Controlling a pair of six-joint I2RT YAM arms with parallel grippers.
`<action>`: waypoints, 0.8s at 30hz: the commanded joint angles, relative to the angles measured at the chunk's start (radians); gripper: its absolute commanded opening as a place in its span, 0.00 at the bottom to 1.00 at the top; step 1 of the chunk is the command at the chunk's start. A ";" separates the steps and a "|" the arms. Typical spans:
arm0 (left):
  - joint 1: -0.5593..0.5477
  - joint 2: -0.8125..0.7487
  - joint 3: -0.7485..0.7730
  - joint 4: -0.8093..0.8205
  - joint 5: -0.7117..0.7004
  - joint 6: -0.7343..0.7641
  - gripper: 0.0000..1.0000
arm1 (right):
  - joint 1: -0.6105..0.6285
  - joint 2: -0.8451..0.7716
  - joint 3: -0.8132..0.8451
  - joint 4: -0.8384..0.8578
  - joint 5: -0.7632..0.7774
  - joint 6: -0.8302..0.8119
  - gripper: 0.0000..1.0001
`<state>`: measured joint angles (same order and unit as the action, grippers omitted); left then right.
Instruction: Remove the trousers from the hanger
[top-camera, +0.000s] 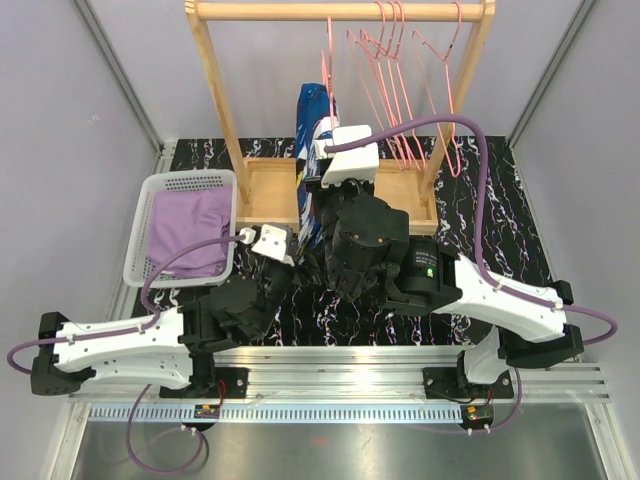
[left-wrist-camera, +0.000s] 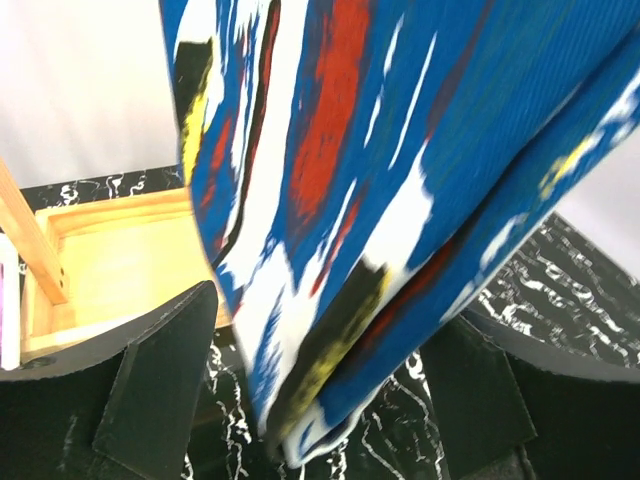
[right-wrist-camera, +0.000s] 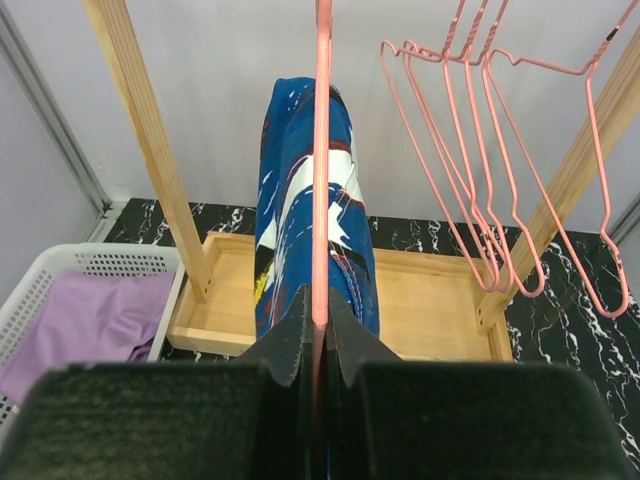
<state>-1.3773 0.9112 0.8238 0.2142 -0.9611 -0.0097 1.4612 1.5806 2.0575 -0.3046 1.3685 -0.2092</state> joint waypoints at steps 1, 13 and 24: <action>-0.002 0.009 -0.006 -0.010 -0.022 -0.004 0.81 | -0.007 -0.001 0.105 0.125 -0.008 -0.053 0.00; 0.003 0.118 0.012 0.060 -0.063 0.002 0.86 | -0.010 0.038 0.145 0.127 0.003 -0.062 0.00; 0.070 0.144 0.072 0.106 -0.108 0.088 0.80 | -0.009 0.047 0.167 -0.022 -0.022 0.082 0.00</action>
<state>-1.3201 1.0618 0.8436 0.2420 -1.0332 0.0452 1.4582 1.6512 2.1597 -0.3786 1.3670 -0.1738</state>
